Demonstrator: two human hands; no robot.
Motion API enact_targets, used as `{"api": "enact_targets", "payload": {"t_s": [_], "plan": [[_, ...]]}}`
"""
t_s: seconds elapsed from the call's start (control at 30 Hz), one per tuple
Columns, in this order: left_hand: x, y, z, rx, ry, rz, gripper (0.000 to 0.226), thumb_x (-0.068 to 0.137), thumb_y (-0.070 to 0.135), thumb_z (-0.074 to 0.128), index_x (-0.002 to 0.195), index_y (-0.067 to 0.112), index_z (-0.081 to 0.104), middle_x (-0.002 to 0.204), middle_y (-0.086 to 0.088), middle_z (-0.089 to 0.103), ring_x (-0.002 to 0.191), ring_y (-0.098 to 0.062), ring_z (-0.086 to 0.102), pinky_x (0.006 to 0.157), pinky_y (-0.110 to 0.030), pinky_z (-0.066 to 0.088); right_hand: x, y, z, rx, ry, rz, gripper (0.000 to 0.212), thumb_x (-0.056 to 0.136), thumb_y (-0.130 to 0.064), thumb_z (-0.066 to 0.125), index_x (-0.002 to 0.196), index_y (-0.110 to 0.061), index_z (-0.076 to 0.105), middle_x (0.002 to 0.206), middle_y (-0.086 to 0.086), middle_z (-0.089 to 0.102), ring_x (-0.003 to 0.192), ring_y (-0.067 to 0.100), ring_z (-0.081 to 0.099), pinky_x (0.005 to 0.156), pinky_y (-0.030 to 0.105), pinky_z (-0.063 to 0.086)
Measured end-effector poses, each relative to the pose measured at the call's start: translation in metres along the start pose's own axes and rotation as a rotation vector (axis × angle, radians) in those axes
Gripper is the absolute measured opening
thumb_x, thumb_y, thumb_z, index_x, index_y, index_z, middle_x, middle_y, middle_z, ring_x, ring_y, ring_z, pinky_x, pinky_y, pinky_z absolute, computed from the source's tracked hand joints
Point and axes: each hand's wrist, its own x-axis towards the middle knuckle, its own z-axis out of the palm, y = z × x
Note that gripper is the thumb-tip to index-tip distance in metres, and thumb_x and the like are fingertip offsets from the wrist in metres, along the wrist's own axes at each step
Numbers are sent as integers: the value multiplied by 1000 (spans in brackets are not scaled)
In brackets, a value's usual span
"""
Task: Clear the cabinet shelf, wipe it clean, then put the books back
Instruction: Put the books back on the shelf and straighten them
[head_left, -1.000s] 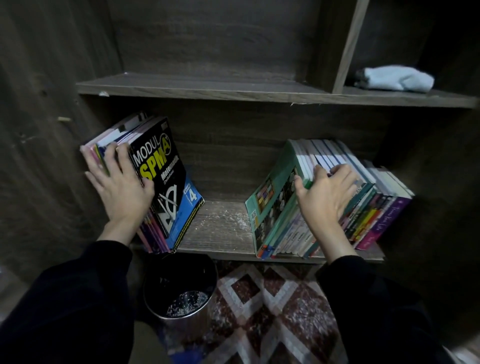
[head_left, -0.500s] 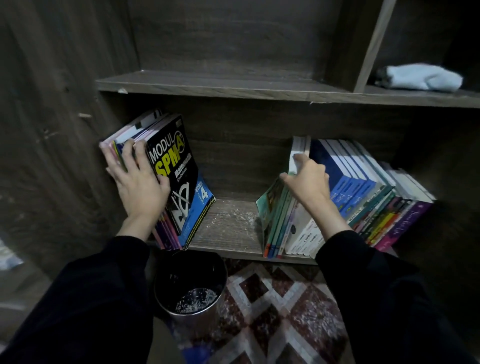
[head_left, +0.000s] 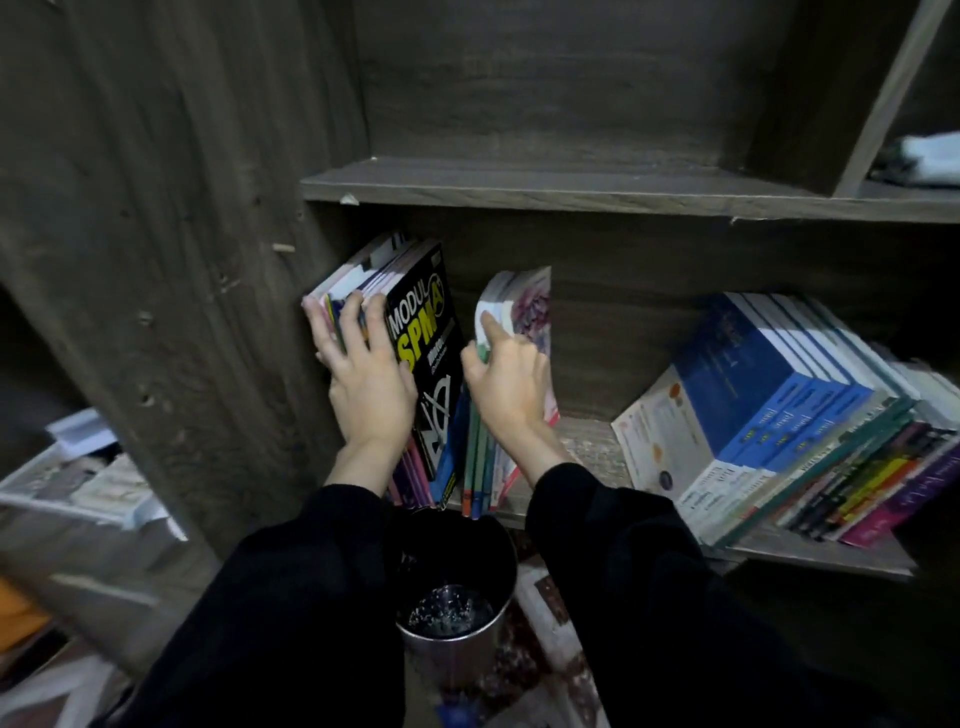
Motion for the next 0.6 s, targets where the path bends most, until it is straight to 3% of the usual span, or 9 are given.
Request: {"api": "enact_targets", "payload": {"t_s": [0.27, 0.4, 0.5, 0.53, 0.6], "plan": [[-1, -6, -7, -40, -6, 25, 64, 88, 14, 59, 146, 15, 32, 154, -6, 24, 147, -33, -6, 89, -52, 49, -7, -24, 27, 154, -53, -128, 51, 95, -29, 52, 144, -20, 41, 120, 17, 63, 99, 30, 63, 87, 35, 46], [-1, -5, -13, -106, -20, -8, 52, 96, 21, 42, 147, 19, 31, 155, 0, 21, 147, -26, -10, 94, -53, 45, -22, -7, 21, 375, -188, -138, 78, 93, -40, 56, 153, -31, 7, 123, 16, 62, 100, 30, 63, 79, 29, 43], [-1, -7, -16, -129, -40, 15, 57, 96, 42, 42, 147, 21, 28, 156, 3, 17, 146, -22, -14, 96, -55, 43, -43, 22, 41, 454, -415, -88, 97, 86, -44, 66, 153, -30, -4, 154, 2, 32, 137, 19, 36, 108, 24, 28], [-1, -8, -17, -110, -60, 30, 63, 94, 47, 45, 148, 21, 26, 157, 3, 14, 146, -23, -16, 97, -55, 43, -51, 34, 52, 428, -472, -91, 105, 82, -45, 71, 152, -32, -6, 159, -4, 18, 143, 14, 23, 116, 31, 22], [-1, -10, -18, -56, -98, 49, 77, 89, 53, 53, 150, 20, 20, 159, 2, 9, 145, -25, -20, 98, -55, 42, -65, 58, 72, 340, -574, -69, 123, 73, -39, 80, 148, -42, -17, 160, -7, 2, 146, 15, 13, 118, 46, 22]]}}
